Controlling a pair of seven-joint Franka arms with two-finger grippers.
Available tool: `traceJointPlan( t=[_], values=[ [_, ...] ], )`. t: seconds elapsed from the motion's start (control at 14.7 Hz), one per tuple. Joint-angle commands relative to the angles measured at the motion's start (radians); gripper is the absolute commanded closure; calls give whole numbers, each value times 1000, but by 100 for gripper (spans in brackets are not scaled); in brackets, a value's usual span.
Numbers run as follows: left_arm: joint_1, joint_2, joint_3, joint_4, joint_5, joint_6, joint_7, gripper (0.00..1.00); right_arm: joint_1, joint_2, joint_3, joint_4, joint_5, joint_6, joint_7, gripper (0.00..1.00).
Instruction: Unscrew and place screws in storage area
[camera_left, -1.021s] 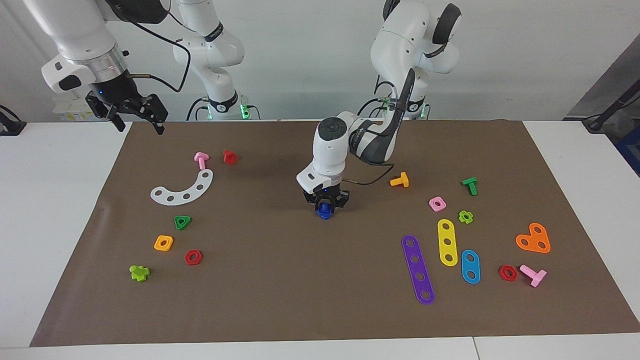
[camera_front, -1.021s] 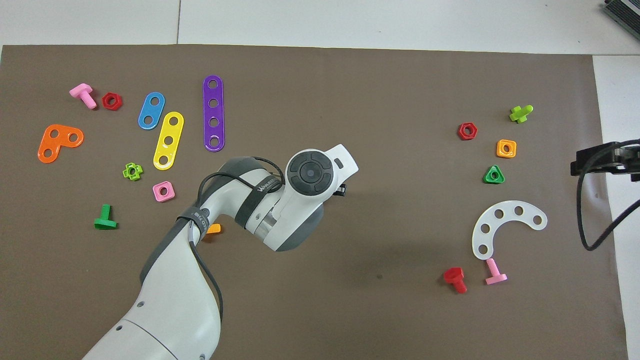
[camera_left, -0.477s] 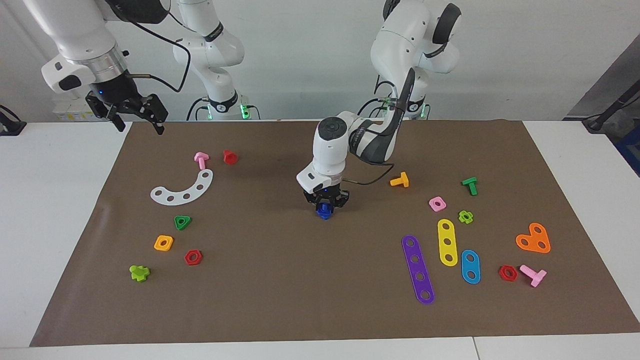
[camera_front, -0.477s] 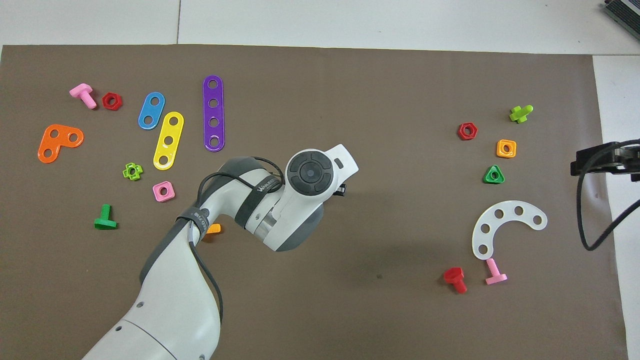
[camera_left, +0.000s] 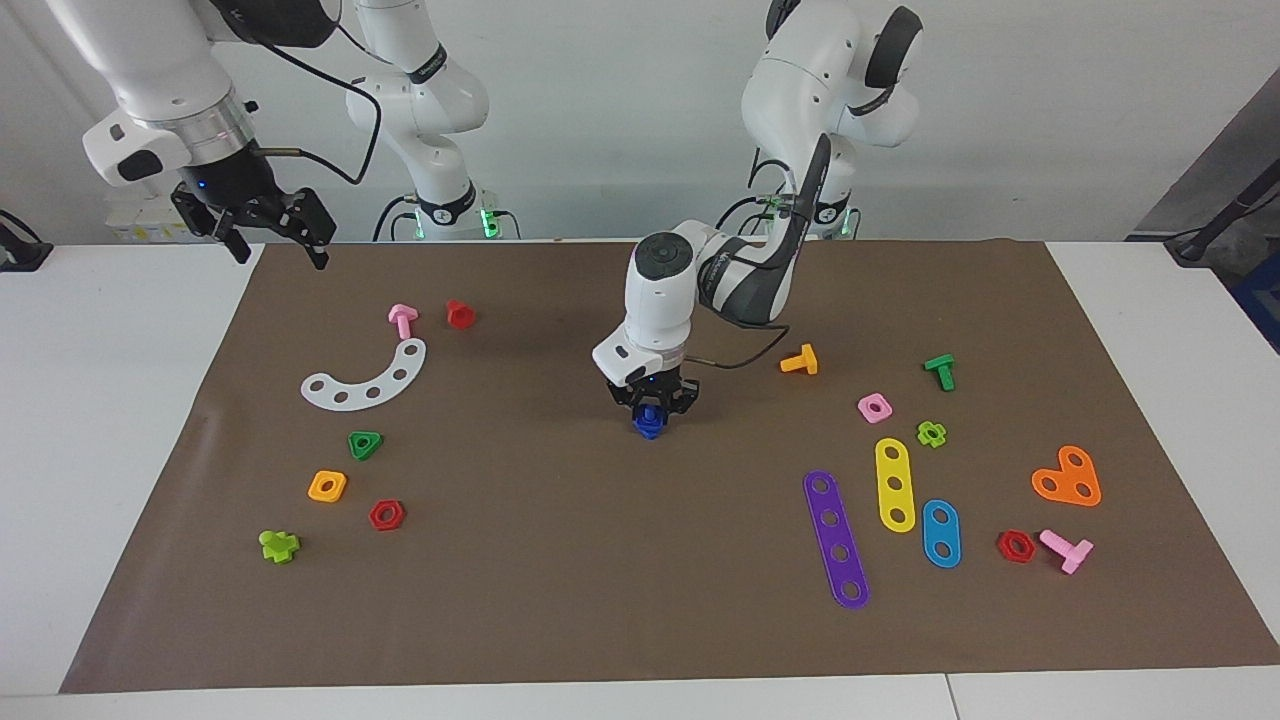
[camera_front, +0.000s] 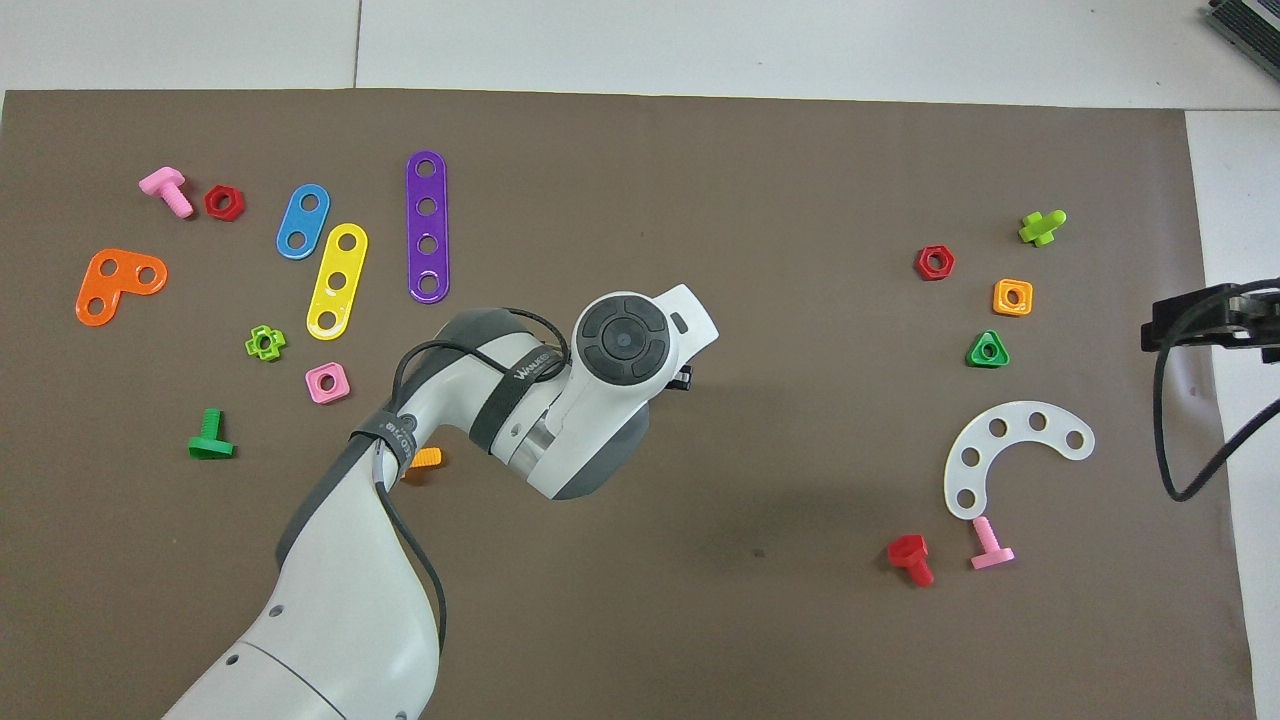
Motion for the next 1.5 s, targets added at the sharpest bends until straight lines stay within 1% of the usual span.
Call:
traceJointPlan(
  t=[0.0, 0.34, 0.54, 0.95, 1.09, 1.23, 1.36, 1.43],
  values=[
    [-18, -15, 16, 27, 13, -62, 4, 61, -9, -20, 9, -21, 4, 1, -16, 0],
    [-17, -12, 15, 69, 8, -130, 4, 61, -9, -20, 9, -21, 4, 1, -16, 0],
    [-17, -9, 13, 115, 7, -202, 5, 61, -9, -20, 9, -21, 4, 1, -16, 0],
    [1, -18, 12, 198, -47, -301, 14, 62, -9, -20, 9, -21, 4, 1, -16, 0],
    [38, -31, 12, 210, -62, -324, 33, 62, -11, -20, 9, -21, 4, 0, -16, 0],
    [72, -61, 13, 209, -70, -331, 56, 64, -9, -20, 9, -24, 6, -5, -19, 0],
    [118, -81, 15, 195, -87, -337, 122, 64, -9, -22, 12, -23, 6, -6, -19, 0],
    [144, -92, 15, 163, -87, -332, 146, 64, -9, -22, 12, -24, 6, -8, -16, 0]
  ],
)
